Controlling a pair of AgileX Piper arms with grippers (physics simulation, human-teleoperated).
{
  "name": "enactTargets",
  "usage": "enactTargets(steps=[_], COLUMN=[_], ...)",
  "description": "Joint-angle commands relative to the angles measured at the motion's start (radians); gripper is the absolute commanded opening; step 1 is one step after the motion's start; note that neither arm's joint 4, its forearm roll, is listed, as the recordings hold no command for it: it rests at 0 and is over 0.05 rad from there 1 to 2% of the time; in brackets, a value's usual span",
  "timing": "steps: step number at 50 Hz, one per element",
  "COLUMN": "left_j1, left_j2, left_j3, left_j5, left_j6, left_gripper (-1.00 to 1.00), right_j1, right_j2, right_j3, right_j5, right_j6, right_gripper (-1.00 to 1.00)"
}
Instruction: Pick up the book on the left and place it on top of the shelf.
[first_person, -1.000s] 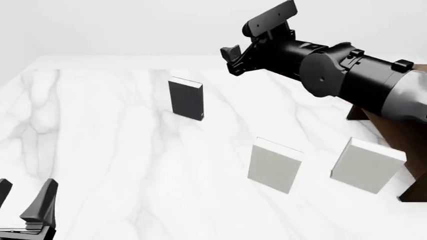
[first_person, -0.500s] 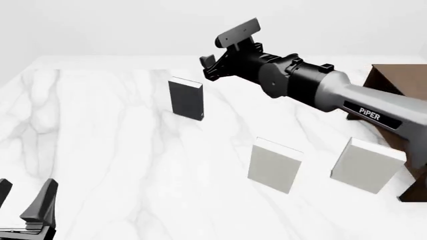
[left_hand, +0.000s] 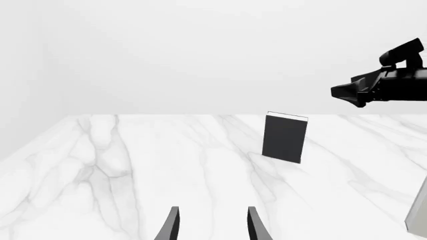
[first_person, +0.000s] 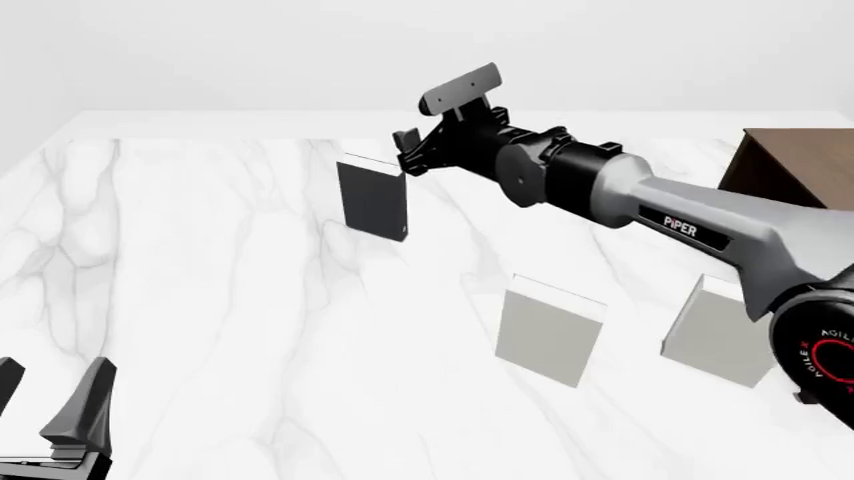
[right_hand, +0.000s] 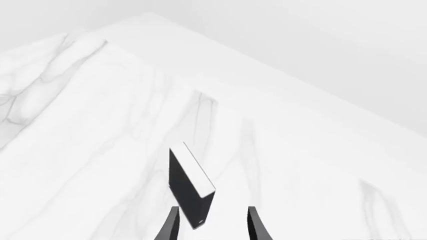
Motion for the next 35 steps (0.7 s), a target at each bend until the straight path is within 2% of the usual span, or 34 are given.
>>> enactTargets(steps=[1,19,35], left_j1=[0.0,0.0,0.0], left_j2=[0.0,0.0,0.0], left_j3=[0.0,0.0,0.0], left_j5=[0.0,0.0,0.0], left_j6=[0.0,0.0,0.0], left_gripper=[1.0,1.0,1.0], right_j1=[-0.006,-0.001,-0.001], right_j2=[0.043,0.126,0.126], right_j3=[-0.01,-0.069,-0.07], right_j5=[-0.021,-0.015,-0.014], right_j6=[0.007,0.014,0.014], right_gripper=[1.0,1.0,1.0])
